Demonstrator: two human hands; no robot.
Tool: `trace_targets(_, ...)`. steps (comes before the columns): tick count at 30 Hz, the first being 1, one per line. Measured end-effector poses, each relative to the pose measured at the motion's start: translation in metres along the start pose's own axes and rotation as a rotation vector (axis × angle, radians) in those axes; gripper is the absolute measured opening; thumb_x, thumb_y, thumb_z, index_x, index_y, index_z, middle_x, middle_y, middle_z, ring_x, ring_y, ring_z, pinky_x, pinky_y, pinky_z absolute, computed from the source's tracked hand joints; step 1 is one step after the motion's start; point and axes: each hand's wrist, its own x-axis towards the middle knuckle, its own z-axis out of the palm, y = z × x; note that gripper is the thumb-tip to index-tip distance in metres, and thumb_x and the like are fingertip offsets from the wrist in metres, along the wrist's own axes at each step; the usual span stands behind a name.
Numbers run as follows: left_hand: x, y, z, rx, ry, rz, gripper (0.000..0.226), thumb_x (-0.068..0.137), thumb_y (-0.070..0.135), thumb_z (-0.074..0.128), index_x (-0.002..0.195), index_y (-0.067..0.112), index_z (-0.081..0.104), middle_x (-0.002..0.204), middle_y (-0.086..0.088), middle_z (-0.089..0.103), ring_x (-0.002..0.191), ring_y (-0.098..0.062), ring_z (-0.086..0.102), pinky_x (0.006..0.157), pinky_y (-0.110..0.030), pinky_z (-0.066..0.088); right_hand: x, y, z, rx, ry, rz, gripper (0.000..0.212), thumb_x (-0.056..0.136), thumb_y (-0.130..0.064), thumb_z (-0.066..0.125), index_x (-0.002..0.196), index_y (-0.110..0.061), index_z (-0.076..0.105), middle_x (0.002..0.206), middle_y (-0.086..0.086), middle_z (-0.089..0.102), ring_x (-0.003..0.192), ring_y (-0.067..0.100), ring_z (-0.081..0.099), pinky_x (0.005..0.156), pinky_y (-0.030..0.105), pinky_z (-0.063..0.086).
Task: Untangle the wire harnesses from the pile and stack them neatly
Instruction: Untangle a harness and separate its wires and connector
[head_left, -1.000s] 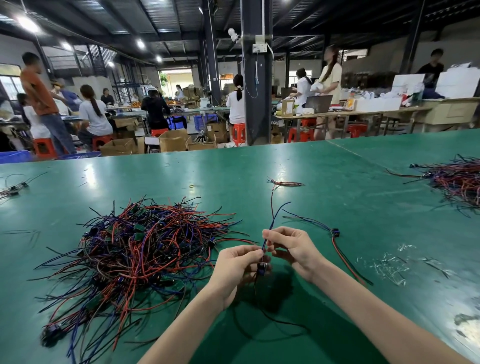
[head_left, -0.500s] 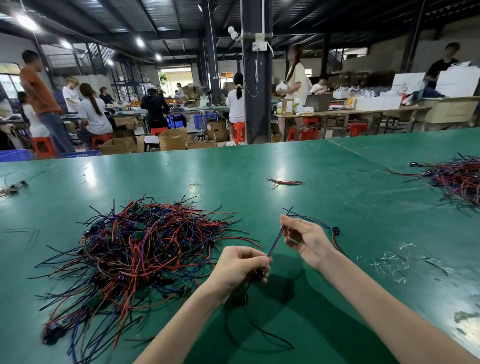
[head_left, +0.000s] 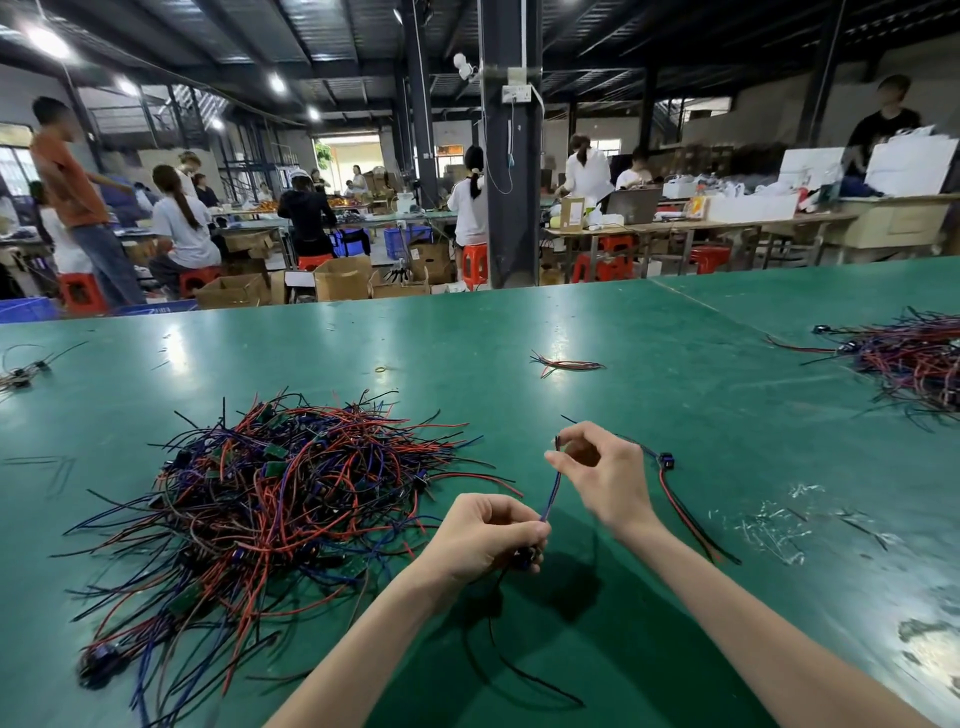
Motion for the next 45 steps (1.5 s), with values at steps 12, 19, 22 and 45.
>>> trace_targets(12, 0.007, -0.005, -0.01, 0.156, 0.216, -0.11, 0.018, 0.082, 0.001, 0.068, 0.064, 0.003, 0.066, 0.052, -0.008, 0.059, 0.043, -0.017, 0.058, 0.045, -0.023, 0.047, 0.012, -0.019, -0.016, 1.044, -0.162, 0.867, 0.016, 0.077, -0.009, 0.07, 0.066, -0.005, 0.058, 0.052, 0.003, 0.058, 0.036, 0.005, 0.047, 0.037, 0.015, 0.043)
trace_targets(19, 0.011, -0.008, -0.014, 0.169, 0.312, -0.076, 0.019, 0.079, 0.0, 0.07, 0.061, 0.007, 0.071, 0.051, -0.007, 0.061, 0.042, -0.015, 0.055, 0.047, -0.024, 0.049, -0.006, -0.03, -0.021, 0.738, -0.881, 0.615, 0.024, 0.076, -0.009, 0.068, 0.055, -0.017, 0.059, 0.058, 0.007, 0.063, 0.041, 0.006, 0.05, 0.04, 0.016, 0.04)
trace_targets(22, 0.009, -0.009, -0.013, 0.195, 0.313, -0.064, 0.02, 0.078, 0.002, 0.069, 0.061, 0.01, 0.072, 0.052, -0.008, 0.061, 0.043, -0.017, 0.055, 0.045, -0.021, 0.045, -0.008, -0.033, -0.022, 0.694, -1.018, 0.555, 0.02, 0.067, -0.014, 0.079, 0.059, -0.016, 0.062, 0.066, 0.012, 0.068, 0.043, 0.01, 0.057, 0.044, 0.018, 0.046)
trace_targets(45, 0.0, 0.006, 0.006, -0.032, -0.051, -0.039, 0.011, 0.082, 0.001, 0.067, 0.072, 0.003, 0.064, 0.06, -0.005, 0.063, 0.049, -0.012, 0.055, 0.05, -0.022, 0.05, 0.009, 0.011, -0.013, -0.082, 0.055, -0.058, 0.023, 0.083, -0.007, 0.069, 0.064, -0.006, 0.056, 0.054, 0.006, 0.059, 0.047, 0.022, 0.054, 0.049, 0.03, 0.042)
